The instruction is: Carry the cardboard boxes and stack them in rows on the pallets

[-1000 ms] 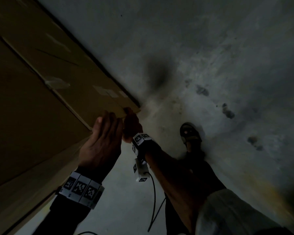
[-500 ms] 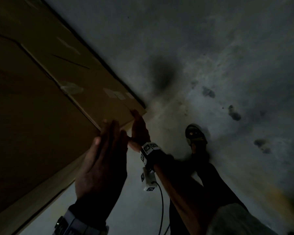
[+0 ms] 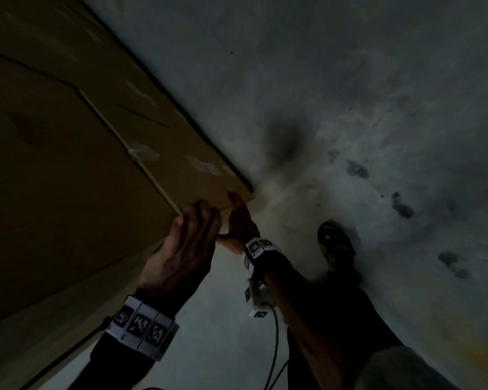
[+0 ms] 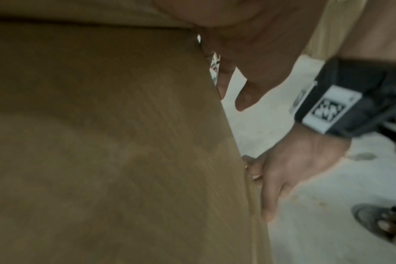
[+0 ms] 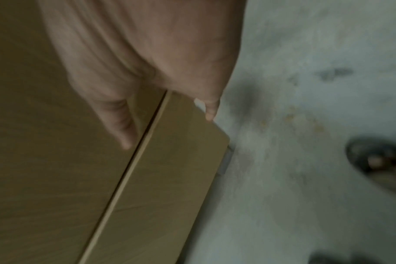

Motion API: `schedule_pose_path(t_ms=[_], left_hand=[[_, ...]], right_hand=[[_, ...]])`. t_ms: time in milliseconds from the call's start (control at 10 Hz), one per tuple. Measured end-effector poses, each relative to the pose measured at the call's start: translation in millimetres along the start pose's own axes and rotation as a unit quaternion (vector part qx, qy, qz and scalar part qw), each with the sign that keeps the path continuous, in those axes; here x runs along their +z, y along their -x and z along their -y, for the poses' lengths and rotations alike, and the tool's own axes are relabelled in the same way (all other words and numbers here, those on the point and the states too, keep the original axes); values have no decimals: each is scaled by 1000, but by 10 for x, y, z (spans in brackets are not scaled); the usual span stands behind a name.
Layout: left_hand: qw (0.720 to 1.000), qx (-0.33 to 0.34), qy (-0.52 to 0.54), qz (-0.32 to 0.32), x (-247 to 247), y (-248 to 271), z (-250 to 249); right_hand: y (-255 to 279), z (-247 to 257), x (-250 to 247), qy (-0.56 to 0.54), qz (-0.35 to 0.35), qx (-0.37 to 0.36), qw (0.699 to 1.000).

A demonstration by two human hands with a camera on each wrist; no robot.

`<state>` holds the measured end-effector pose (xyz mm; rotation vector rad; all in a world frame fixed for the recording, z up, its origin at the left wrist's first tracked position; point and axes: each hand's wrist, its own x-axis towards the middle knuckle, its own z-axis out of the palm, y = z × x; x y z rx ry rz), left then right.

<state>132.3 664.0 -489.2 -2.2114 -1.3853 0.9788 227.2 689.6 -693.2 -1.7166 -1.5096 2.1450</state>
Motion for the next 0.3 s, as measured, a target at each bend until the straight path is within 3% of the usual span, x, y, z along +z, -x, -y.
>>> schedule_pose_path(t_ms=[200, 300], left_hand=[[970, -7, 240, 39, -350, 5, -99], [937, -50, 346, 6, -705, 51, -230]], right_hand=[[426, 89, -829, 243, 141, -3, 960], [900, 277, -1196, 282, 135, 26, 950]])
